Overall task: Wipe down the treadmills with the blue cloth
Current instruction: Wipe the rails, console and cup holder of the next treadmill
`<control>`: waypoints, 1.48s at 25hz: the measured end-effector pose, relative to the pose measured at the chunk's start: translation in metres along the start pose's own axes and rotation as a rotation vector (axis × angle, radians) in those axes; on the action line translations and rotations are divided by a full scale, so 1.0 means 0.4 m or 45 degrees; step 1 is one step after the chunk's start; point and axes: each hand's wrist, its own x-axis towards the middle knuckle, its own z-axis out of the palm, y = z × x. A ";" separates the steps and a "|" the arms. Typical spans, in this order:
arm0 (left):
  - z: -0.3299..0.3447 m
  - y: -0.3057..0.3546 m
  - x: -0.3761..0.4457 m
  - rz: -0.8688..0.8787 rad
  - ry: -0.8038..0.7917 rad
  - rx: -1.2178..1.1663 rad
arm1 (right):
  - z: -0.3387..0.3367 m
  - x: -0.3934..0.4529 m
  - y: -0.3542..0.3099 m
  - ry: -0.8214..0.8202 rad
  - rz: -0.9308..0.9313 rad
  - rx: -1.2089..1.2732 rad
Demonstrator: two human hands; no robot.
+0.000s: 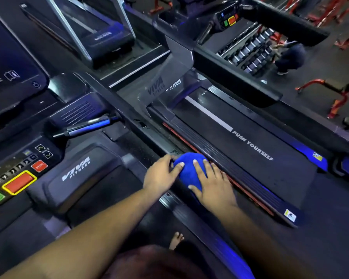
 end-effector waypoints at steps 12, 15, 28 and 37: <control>-0.189 -0.246 0.172 0.374 0.049 0.686 | -0.024 0.178 -0.088 0.002 -0.121 -0.056; -0.243 -0.288 0.222 0.292 0.050 0.758 | -0.053 0.368 -0.226 -0.069 -0.169 -0.083; -0.286 -0.369 0.304 0.336 0.050 0.770 | -0.058 0.448 -0.316 0.027 -0.190 -0.200; -0.361 -0.376 0.358 0.405 -0.065 0.978 | -0.093 0.408 -0.281 -0.196 -0.238 -0.064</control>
